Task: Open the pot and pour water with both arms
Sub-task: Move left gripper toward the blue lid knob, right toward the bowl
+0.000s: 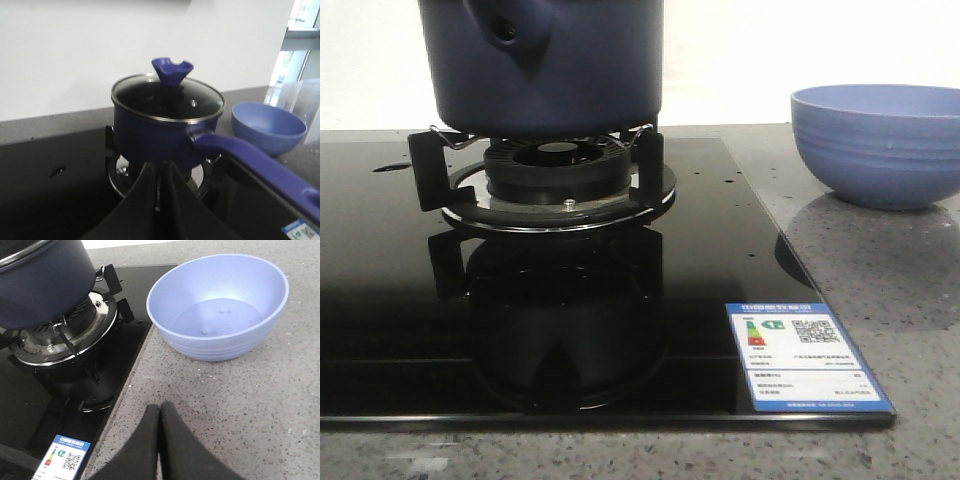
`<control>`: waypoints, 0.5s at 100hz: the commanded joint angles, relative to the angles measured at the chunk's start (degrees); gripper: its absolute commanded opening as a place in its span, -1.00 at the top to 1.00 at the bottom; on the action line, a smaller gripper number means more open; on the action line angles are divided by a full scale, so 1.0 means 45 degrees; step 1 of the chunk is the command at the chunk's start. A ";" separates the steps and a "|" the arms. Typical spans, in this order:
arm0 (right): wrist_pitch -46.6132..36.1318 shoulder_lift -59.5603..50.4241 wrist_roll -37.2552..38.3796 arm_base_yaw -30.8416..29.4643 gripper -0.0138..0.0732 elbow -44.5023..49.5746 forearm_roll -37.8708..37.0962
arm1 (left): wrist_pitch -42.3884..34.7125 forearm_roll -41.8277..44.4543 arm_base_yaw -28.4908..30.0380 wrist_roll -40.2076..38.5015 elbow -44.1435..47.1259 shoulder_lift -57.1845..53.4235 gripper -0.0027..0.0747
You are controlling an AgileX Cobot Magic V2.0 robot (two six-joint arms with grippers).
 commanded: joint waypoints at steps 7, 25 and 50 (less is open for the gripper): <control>-0.0969 0.0178 -0.0210 0.0022 0.79 -0.0450 0.0175 | -0.1547 -0.0573 -0.0125 0.0035 -0.0442 0.0243 0.98; -0.1200 0.0178 -0.0210 0.0022 0.63 -0.0459 0.0175 | -0.1597 -0.0689 -0.0125 0.0035 -0.0442 0.0243 0.88; -0.1255 0.0178 -0.0210 0.0022 -0.33 -0.0459 0.0300 | -0.1597 -0.1385 -0.0125 0.0035 -0.0442 0.0270 0.03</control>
